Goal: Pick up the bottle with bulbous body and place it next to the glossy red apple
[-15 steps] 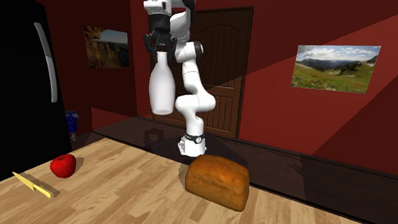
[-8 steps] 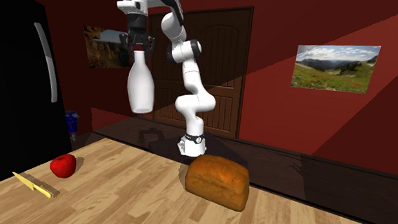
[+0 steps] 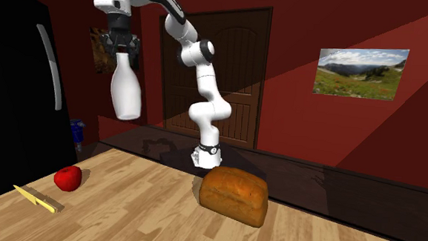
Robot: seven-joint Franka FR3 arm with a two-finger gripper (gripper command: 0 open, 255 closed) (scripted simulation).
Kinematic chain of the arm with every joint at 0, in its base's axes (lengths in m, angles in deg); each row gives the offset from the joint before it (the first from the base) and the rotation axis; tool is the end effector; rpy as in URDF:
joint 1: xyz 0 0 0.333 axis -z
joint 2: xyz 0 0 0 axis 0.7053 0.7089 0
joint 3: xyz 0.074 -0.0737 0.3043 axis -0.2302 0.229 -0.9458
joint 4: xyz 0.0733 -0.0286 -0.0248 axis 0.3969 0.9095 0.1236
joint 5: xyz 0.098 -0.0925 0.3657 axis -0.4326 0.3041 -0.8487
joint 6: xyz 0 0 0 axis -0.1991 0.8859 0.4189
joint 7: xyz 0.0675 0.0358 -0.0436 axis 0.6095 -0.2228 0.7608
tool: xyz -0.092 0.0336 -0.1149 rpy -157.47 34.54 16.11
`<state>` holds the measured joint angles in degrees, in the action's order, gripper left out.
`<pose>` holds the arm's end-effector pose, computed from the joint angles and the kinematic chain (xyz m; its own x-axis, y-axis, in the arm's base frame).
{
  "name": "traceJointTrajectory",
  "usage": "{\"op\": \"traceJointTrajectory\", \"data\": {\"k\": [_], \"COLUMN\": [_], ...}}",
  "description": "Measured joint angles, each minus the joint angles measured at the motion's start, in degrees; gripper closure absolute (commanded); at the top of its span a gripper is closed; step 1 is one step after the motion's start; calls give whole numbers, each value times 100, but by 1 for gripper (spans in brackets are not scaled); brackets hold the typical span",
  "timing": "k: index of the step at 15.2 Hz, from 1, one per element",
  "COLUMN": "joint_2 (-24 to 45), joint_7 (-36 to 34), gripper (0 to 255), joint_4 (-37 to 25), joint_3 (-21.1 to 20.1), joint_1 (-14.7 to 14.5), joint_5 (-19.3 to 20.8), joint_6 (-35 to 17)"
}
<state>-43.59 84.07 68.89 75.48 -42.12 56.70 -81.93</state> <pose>0.0913 -0.4369 0.7086 0.9732 0.2231 0.0557 0.2232 -0.9748 0.0055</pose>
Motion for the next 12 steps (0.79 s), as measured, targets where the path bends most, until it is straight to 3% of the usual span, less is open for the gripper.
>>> {"op": "traceJointTrajectory", "data": {"k": [2,4,5,12], "joint_2": [333,834,861,420], "joint_7": [413,988,1086,893], "gripper": [255,255,255,255], "joint_4": [-358,-951,-966,-40], "joint_3": [668,1851,2028,1376], "joint_1": [-267,-864,-948,-383], "joint_5": [-145,-456,-471,-153], "joint_6": [-21,54,12,-572]}}
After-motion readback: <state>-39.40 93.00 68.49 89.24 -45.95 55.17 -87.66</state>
